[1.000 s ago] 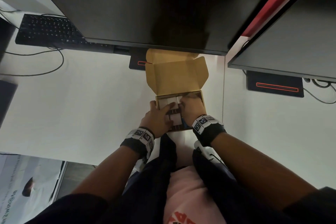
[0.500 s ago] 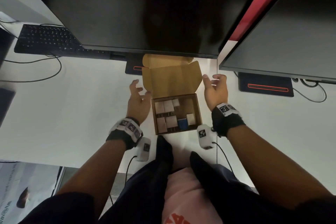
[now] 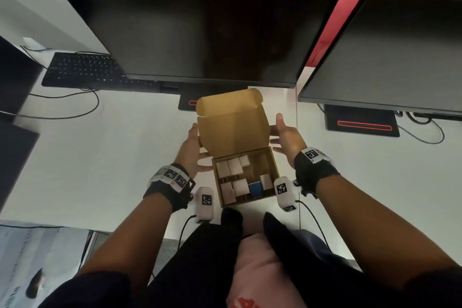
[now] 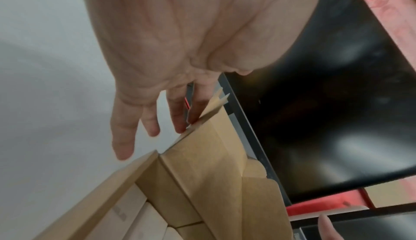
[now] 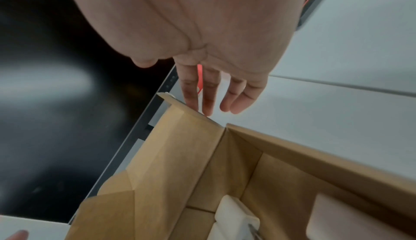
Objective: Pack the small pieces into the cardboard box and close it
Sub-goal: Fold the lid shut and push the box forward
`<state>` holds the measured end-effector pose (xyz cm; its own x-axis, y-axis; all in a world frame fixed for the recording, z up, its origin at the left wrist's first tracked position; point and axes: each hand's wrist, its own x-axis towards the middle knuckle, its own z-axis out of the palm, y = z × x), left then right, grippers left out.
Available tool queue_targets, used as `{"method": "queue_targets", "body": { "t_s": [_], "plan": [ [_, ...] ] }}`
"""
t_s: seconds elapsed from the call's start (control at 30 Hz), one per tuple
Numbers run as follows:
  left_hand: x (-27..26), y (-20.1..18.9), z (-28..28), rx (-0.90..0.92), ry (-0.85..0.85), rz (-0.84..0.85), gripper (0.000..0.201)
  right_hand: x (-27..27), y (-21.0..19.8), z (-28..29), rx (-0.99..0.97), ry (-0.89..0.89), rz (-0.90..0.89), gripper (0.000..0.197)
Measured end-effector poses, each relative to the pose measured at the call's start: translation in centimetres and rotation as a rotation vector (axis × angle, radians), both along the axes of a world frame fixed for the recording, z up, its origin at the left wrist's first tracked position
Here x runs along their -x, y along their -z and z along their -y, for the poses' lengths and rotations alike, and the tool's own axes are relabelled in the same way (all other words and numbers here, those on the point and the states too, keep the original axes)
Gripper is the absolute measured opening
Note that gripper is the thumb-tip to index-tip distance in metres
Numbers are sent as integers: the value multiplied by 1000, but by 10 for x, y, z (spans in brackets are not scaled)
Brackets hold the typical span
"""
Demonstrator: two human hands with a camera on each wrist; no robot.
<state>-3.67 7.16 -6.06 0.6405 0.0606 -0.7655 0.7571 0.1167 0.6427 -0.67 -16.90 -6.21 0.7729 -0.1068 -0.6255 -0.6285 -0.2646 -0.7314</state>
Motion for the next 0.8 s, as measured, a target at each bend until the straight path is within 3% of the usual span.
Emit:
{"method": "queue_targets", "body": {
  "t_s": [0.1, 0.2, 0.57, 0.8],
  "plan": [
    [1, -10, 0, -61, 4, 14, 83, 1, -6, -1, 74, -19, 23, 73],
    [6, -15, 0, -127, -7, 38, 80, 6, -11, 4, 8, 27, 24, 75],
    [36, -14, -6, 17, -91, 86, 72, 35, -19, 25, -170, 59, -8, 68],
    [54, 0, -19, 65, 13, 52, 70, 51, -20, 38, -229, -32, -95, 66]
  ]
}}
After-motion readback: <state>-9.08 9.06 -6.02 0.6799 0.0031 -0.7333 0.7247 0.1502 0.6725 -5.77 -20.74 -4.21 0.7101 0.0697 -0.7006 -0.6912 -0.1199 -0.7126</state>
